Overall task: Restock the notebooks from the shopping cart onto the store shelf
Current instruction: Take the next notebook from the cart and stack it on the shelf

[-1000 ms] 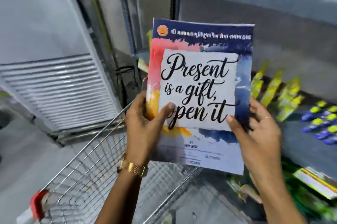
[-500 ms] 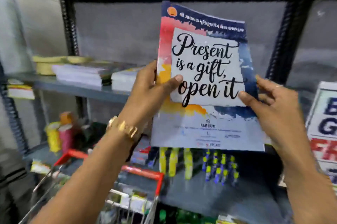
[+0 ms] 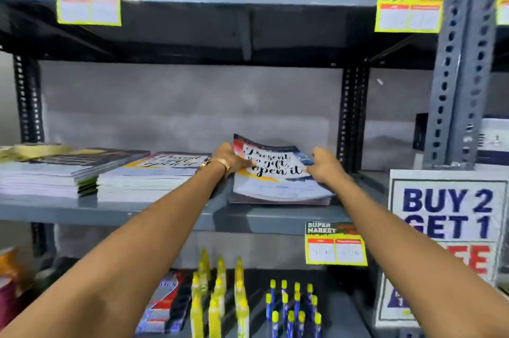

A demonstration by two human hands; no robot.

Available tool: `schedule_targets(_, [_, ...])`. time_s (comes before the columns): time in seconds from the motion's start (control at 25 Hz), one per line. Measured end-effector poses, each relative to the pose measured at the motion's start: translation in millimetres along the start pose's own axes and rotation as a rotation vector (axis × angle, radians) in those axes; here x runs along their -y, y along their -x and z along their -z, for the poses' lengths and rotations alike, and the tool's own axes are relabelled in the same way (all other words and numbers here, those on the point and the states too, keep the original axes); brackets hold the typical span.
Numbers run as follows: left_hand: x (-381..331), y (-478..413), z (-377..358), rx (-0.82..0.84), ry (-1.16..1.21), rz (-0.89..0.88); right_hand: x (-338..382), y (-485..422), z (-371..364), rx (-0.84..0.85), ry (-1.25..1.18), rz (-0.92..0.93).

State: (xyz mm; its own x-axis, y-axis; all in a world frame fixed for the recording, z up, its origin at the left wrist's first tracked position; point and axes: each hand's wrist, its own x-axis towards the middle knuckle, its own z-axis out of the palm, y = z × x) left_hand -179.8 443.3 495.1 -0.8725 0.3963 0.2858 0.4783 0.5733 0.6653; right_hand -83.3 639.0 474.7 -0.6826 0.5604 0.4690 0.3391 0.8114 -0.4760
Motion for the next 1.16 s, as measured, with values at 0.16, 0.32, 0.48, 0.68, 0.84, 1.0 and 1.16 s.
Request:
schedule_targets(0.16, [13.4, 13.9, -17.0, 0.049, -0.200, -0.065, -2.4, 15.7, -3.2, 0.095, 0.161, -0.001])
schedule_targets(0.32, [25.5, 45.3, -10.1, 0.091, -0.215, -0.142, -12.8, 41.0, 20.9, 0.310, -0.076, -0.020])
schedule_targets(0.48, [32.1, 67.3, -2.0, 0.166, -0.247, -0.187, -19.3, 62.0, 34.4, 0.437, -0.195, -0.060])
schedule_targets(0.68, [33.8, 58.0, -9.3, 0.055, -0.213, -0.199, -10.5, 61.4, 25.2, 0.287, -0.096, -0.126])
schedule_targets(0.84, [42.6, 56.9, -19.7, -0.167, -0.147, -0.174, -10.1, 65.2, 16.6, 0.141, -0.137, -0.177])
schedule_targets(1.0, [54.5, 64.2, -38.5, -0.315, -0.081, -0.168, -12.8, 71.1, 12.3, 0.156, -0.143, -0.166])
schedule_targets(1.16, [58.0, 65.8, -41.6, -0.390, -0.047, -0.174, -8.9, 72.6, 11.7, 0.095, -0.145, -0.195])
